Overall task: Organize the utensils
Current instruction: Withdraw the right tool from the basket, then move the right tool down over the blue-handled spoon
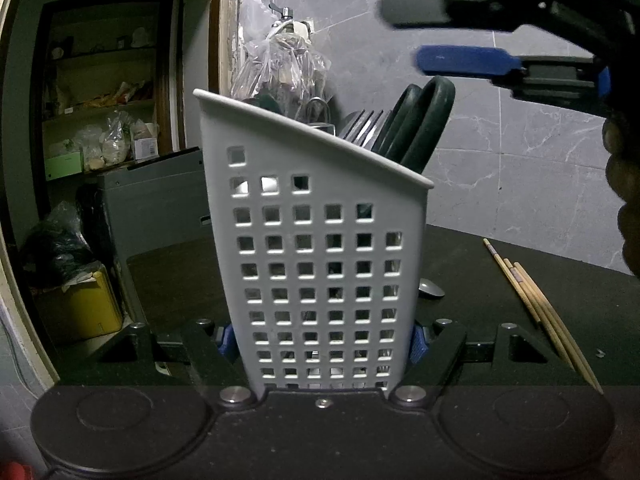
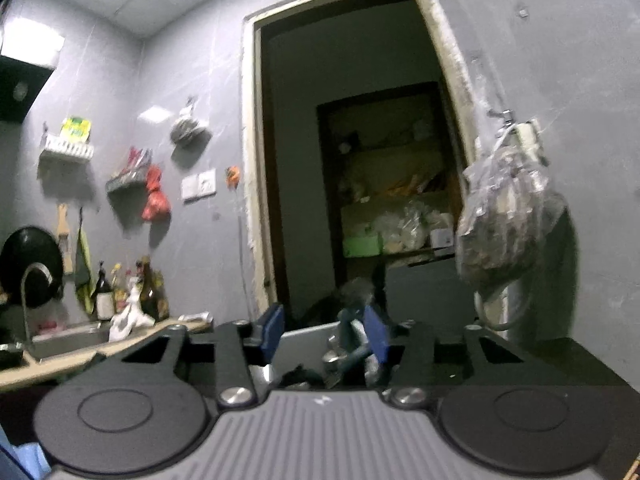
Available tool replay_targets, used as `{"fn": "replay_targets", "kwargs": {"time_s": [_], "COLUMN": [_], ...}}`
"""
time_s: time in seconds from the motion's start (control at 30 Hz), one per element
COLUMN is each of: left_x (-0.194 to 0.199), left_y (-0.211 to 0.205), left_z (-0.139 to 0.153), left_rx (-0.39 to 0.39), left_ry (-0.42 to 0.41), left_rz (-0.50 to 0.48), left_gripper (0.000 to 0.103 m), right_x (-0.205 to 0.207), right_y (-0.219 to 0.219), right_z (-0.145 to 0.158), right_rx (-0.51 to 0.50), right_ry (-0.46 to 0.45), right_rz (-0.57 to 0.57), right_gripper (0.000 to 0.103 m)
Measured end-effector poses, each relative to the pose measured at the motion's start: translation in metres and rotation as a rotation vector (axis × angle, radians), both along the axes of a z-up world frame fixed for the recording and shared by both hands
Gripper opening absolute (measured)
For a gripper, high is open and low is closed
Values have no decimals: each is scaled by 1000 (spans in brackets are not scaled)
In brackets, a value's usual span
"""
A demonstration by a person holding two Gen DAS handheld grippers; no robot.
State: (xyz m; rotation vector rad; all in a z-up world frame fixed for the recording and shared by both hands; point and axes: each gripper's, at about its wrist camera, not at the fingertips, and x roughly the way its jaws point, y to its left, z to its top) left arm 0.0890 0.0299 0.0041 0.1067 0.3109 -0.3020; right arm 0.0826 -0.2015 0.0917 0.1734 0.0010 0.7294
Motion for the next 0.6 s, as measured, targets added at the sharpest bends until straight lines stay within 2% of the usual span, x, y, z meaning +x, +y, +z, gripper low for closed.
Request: {"fn": "replay_targets", "kwargs": {"time_s": [0.03, 0.1, 0.13, 0.2, 0.27, 0.4, 0.5, 0.6], "left_x": [0, 0, 0, 0, 0, 0, 0, 0], "left_y": [0, 0, 0, 0, 0, 0, 0, 1], "left_z": [0, 0, 0, 0, 0, 0, 0, 0], "left_rx": [0, 0, 0, 0, 1, 1, 0, 1], "left_ry": [0, 0, 0, 1, 0, 0, 0, 0], "left_rz": [0, 0, 0, 0, 0, 0, -1, 0], "left_gripper": [76, 76, 76, 76, 76, 76, 76, 76], "right_x": [1, 4, 7, 15, 26, 52, 71, 87], "right_y": [-5, -16, -21, -31, -39, -52, -57, -60], "right_z": [1, 1, -1, -6, -13, -36, -54, -68], "right_rx": [14, 31, 35, 34, 25, -3, -30, -64], "right_ry": [5, 20, 37, 98, 184, 399, 549, 642], "right_rz": [-23, -85, -125, -210, -299, -436, -477, -487], "right_gripper": [63, 79, 83, 95, 103, 103, 103, 103]}}
